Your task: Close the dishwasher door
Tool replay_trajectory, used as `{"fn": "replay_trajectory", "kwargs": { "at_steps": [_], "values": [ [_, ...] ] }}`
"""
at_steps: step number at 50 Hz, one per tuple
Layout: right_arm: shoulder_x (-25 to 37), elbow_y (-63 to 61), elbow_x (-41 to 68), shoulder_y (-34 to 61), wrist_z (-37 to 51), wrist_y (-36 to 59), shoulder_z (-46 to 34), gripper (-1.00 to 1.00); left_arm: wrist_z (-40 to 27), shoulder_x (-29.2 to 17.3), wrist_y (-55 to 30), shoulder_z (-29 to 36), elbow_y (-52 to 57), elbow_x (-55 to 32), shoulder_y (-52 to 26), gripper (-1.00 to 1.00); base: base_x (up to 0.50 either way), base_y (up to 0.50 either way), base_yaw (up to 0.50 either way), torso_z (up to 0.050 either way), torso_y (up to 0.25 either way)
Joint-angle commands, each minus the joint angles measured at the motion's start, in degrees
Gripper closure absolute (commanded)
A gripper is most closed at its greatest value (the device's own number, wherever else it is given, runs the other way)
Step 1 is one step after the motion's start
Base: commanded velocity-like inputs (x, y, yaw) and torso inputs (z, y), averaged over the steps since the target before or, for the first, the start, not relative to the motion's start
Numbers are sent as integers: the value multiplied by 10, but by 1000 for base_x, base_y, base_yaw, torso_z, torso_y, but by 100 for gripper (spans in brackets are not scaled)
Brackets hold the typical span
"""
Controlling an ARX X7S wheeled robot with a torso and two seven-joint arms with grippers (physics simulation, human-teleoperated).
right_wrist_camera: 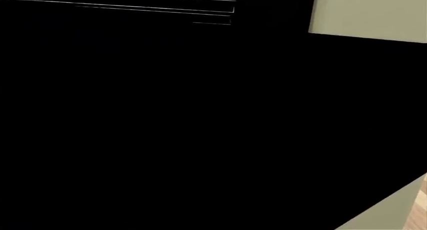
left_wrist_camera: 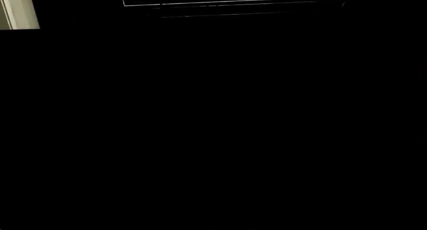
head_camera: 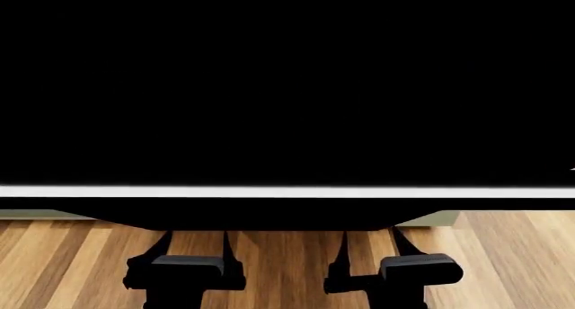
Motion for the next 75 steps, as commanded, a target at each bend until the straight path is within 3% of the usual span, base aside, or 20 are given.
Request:
{"fn": "replay_trajectory", "kwargs": {
  "at_steps": [1,64,75],
  "values": [
    [1,0,0,1,1,0,-1,-100,-1,-1,1,1,0,-1,0,-100,0,0,0,0,0],
    [11,-29,11,-6,4,-4,-7,-100,-11,-7,3,6,12,0,1,-100,22,0,0,0,0],
    [12,-37,13,-7,0,-19,-6,-100,1,-7,47,6,3,7,0,-100,0,0,0,0,0]
  ]
}}
